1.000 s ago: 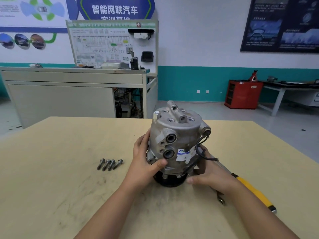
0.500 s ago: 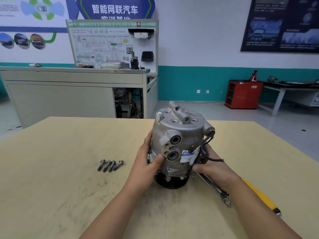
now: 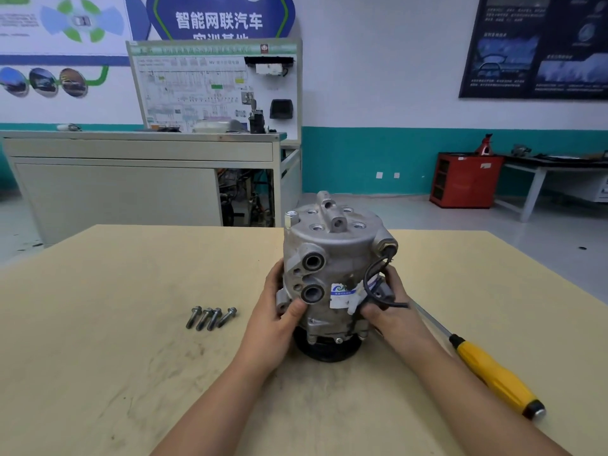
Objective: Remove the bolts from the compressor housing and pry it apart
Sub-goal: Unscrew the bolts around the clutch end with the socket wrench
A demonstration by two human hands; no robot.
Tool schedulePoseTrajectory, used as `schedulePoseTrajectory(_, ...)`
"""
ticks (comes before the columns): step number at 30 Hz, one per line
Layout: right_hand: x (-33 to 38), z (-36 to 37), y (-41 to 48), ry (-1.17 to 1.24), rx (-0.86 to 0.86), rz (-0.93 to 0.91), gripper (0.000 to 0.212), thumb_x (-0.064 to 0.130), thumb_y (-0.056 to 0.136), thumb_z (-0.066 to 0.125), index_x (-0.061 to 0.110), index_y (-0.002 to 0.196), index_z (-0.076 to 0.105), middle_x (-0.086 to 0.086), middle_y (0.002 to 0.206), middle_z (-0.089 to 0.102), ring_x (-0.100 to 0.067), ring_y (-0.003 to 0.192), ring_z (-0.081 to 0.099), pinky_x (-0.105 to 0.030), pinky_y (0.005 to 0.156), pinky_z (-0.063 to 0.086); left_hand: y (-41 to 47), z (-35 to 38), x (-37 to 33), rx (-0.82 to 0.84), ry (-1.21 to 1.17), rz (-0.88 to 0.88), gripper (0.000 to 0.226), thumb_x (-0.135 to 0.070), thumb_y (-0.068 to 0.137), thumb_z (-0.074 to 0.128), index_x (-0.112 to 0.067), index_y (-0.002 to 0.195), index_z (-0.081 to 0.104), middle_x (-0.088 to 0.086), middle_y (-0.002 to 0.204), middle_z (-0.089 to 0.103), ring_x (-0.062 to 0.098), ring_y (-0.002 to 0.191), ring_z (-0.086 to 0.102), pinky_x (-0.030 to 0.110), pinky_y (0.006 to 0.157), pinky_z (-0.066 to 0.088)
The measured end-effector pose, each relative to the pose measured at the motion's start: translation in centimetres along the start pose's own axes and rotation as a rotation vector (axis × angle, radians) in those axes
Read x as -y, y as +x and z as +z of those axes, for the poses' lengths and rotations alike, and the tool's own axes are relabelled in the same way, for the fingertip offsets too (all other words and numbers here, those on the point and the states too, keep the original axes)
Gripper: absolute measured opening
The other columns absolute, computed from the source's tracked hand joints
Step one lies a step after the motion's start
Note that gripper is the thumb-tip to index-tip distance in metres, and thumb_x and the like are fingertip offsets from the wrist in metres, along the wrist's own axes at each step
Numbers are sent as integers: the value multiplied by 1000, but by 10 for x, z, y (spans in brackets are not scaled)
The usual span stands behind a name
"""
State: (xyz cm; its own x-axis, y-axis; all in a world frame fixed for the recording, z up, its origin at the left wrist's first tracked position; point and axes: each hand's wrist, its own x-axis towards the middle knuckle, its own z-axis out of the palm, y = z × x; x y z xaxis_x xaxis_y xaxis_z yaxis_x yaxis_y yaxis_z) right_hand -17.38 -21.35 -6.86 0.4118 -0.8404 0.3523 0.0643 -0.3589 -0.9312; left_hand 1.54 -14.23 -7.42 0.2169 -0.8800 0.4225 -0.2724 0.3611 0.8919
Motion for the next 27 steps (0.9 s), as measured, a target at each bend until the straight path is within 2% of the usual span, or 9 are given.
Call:
schedulePoseTrajectory(2,-3,1,4,-30,-19,-26,81,24,61,76,16,132,37,-1,111,65,3,92,64,-9,73,45,2,-1,-1,-33,43,11,64,-68,72,58,-38,125,41,-14,114,64,-1,99,62,13,77,46)
schedulePoseTrajectory(5,-4,2,6,-21,-24,-28,70,18,70,80,23,128,40,-2,114,65,-6,99,64,-14,79,48,1,-1,0,-65,44,29,82,-90,58,47,-37,120,43,-15,113,64,-8,98,61,8,75,44)
schedulePoseTrajectory(9,-1,3,3,-38,-32,-30,55,26,77,67,27,125,40,1,113,64,6,87,63,-8,69,45,-1,1,2,-117,76,12,42,-66,76,52,-41,110,49,-22,101,66,-14,96,59,3,68,40)
schedulePoseTrajectory(12,3,3,-3,-21,-31,-29,55,20,83,64,24,132,39,0,120,63,8,92,63,-6,69,45,-3,0,0,-127,92,12,34,-59,78,54,-43,107,51,-31,94,68,-16,89,60,3,66,41)
schedulePoseTrajectory(14,8,4,-8,22,-8,-26,46,21,80,61,27,123,45,1,118,64,6,93,64,-9,69,48,-5,-1,-4,-105,66,-5,37,-62,77,55,-45,110,52,-29,99,69,-9,92,64,7,69,45)
schedulePoseTrajectory(15,11,5,-10,32,4,-20,46,33,76,64,28,119,47,3,116,65,5,92,65,-11,69,50,-6,-2,-6,-96,60,-2,40,-65,75,54,-45,111,53,-29,100,69,-8,92,65,7,70,46)
schedulePoseTrajectory(18,19,9,-16,-15,3,-17,85,75,54,68,24,119,50,17,103,70,4,92,65,-12,67,50,-5,-7,-16,-88,86,-7,46,-71,69,49,-49,109,53,-34,98,66,-12,90,63,10,73,47)
schedulePoseTrajectory(22,23,12,-18,-40,-36,-22,47,60,67,53,36,107,54,21,108,66,13,93,61,-8,70,49,-4,-11,-24,-76,99,-121,60,-85,68,43,-48,112,58,-28,100,68,-5,93,64,31,81,53)
schedulePoseTrajectory(27,26,14,-18,-12,-55,39,55,61,65,51,29,109,60,13,98,72,-3,90,68,-22,70,55,-6,-13,-34,-92,123,-199,79,-94,58,40,-42,113,62,-23,94,71,-2,87,66,32,81,53)
